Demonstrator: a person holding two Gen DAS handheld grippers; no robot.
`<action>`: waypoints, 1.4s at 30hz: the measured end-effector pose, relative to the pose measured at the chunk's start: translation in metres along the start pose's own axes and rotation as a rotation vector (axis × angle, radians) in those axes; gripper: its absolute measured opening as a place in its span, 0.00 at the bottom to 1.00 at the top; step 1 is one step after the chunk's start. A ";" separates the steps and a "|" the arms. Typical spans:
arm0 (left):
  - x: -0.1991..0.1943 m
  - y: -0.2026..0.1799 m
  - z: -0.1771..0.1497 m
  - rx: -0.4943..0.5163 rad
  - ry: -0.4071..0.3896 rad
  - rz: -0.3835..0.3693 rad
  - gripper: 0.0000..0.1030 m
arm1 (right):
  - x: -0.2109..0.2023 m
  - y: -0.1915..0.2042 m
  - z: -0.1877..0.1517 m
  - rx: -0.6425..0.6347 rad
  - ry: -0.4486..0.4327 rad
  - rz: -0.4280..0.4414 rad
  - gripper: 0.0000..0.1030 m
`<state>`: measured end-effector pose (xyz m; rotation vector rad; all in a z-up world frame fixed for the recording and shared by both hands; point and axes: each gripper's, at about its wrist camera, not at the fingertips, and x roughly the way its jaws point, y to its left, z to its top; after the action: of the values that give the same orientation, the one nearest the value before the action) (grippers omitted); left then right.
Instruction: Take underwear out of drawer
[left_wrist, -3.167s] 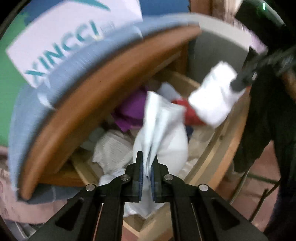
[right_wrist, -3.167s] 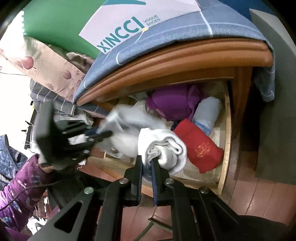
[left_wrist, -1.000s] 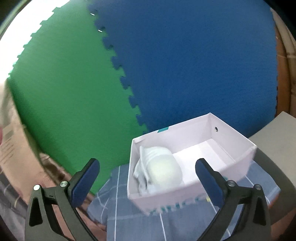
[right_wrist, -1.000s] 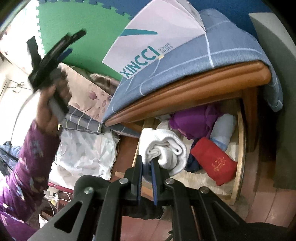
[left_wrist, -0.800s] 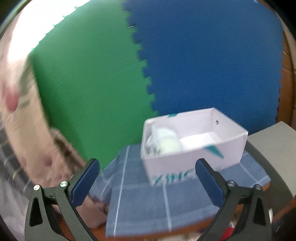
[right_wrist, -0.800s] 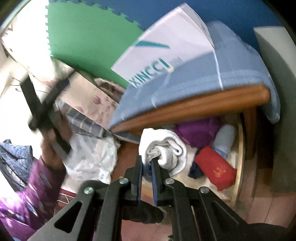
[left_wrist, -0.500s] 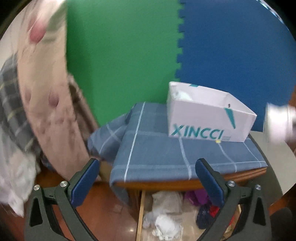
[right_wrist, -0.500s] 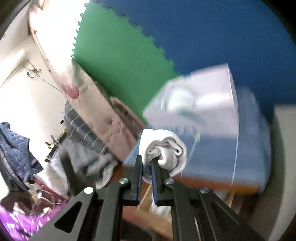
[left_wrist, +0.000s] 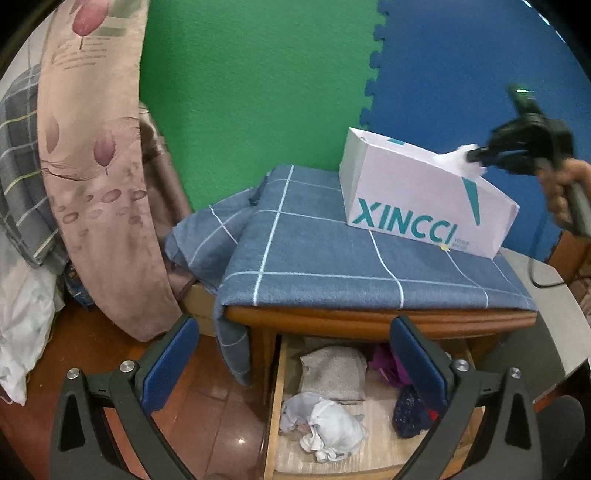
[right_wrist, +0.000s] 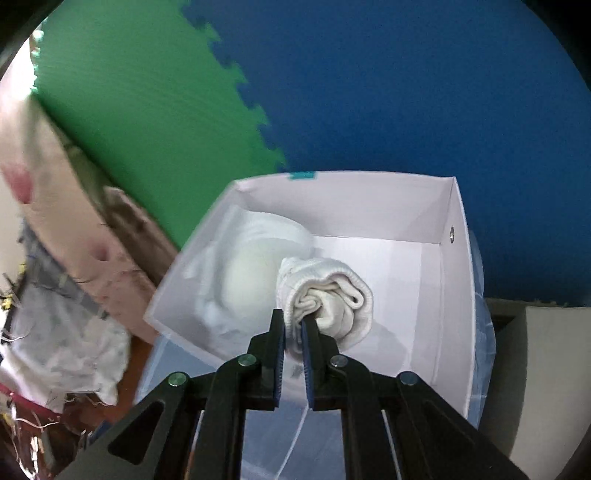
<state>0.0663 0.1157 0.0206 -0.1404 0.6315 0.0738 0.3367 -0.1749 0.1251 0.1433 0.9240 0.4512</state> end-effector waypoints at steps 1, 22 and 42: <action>0.001 0.000 -0.001 0.001 0.005 -0.001 1.00 | 0.010 -0.001 0.005 0.001 0.011 -0.025 0.08; 0.018 0.003 -0.009 0.063 0.040 0.051 1.00 | -0.064 0.006 -0.048 -0.025 -0.278 0.211 0.11; 0.104 -0.063 -0.062 0.202 0.554 -0.004 1.00 | -0.074 -0.048 -0.302 0.113 -0.096 0.423 0.13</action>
<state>0.1207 0.0470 -0.0837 0.0378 1.1859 -0.0361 0.0726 -0.2714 -0.0165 0.4648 0.8241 0.7765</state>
